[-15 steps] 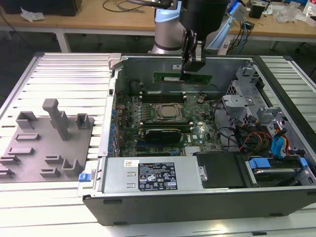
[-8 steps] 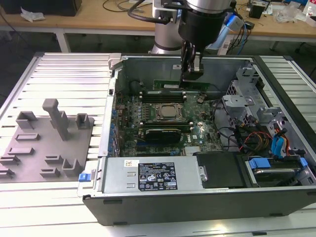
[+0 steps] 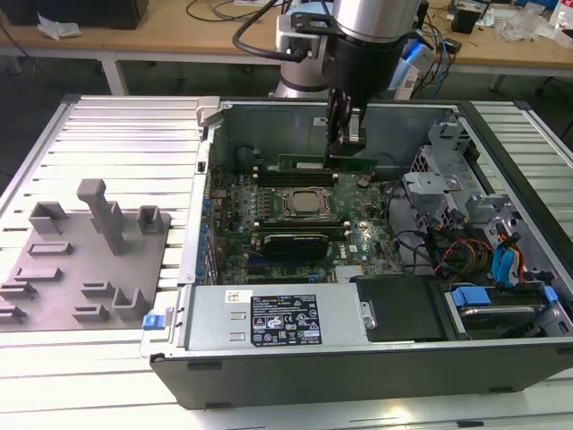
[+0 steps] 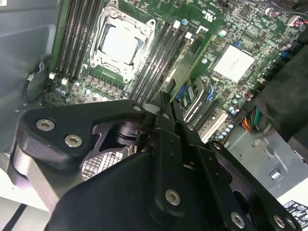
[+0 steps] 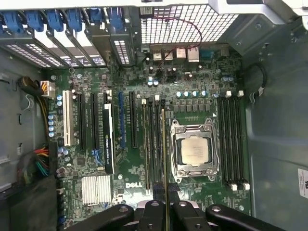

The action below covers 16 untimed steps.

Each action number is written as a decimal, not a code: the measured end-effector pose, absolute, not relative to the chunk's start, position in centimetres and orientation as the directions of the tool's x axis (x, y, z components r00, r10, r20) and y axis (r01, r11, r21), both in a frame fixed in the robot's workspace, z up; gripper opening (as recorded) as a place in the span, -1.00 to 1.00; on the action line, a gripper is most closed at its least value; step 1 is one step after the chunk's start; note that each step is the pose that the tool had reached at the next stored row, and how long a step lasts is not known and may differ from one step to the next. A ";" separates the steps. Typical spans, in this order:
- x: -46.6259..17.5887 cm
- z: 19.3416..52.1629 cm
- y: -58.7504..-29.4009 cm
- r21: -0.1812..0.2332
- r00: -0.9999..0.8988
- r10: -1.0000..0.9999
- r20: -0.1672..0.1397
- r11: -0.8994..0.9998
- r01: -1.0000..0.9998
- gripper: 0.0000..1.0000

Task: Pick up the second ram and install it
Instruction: 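Pick up the second ram and move it above second insertion slot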

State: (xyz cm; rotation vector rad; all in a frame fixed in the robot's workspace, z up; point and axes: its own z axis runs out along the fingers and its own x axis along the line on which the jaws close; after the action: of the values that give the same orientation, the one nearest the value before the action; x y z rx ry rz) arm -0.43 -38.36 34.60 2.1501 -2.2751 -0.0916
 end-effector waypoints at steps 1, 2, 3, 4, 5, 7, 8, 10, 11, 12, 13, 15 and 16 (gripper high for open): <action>-0.4 34.5 -38.4 0.049 -0.057 -0.998 -0.033 0.056 -0.997 -0.73; -0.4 34.4 -38.4 0.049 -0.057 -0.998 -0.033 0.056 -0.997 -0.73; -0.4 34.1 -38.4 0.049 -0.057 -0.998 -0.033 0.056 -0.997 -0.73; -0.4 33.8 -38.4 0.049 -0.057 -0.998 -0.033 0.056 -0.997 -0.73; -0.4 33.6 -38.4 0.049 -0.057 -0.998 -0.033 0.056 -0.997 -0.73; -0.4 33.1 -38.4 0.049 -0.057 -0.998 -0.033 0.056 -0.997 -0.73; -0.4 32.9 -38.4 0.049 -0.057 -0.998 -0.033 0.056 -0.997 -0.73; -0.4 32.7 -38.4 0.049 -0.057 -0.998 -0.033 0.056 -0.997 -0.73; -0.4 32.7 -38.4 0.049 -0.057 -0.998 -0.033 0.056 -0.997 -0.73; -0.4 32.7 -38.4 0.049 -0.057 -0.998 -0.033 0.056 -0.997 -0.73; -0.4 32.7 -38.4 0.049 -0.057 -0.998 -0.033 0.056 -0.997 -0.73; -0.4 32.7 -38.4 0.049 -0.057 -0.998 -0.033 0.056 -0.997 -0.73; -0.4 32.7 -38.4 0.049 -0.057 -0.998 -0.033 0.056 -0.997 -0.73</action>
State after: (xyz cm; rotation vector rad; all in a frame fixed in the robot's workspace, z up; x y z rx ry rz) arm -0.43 -38.35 32.68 2.1501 -2.2751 -0.0916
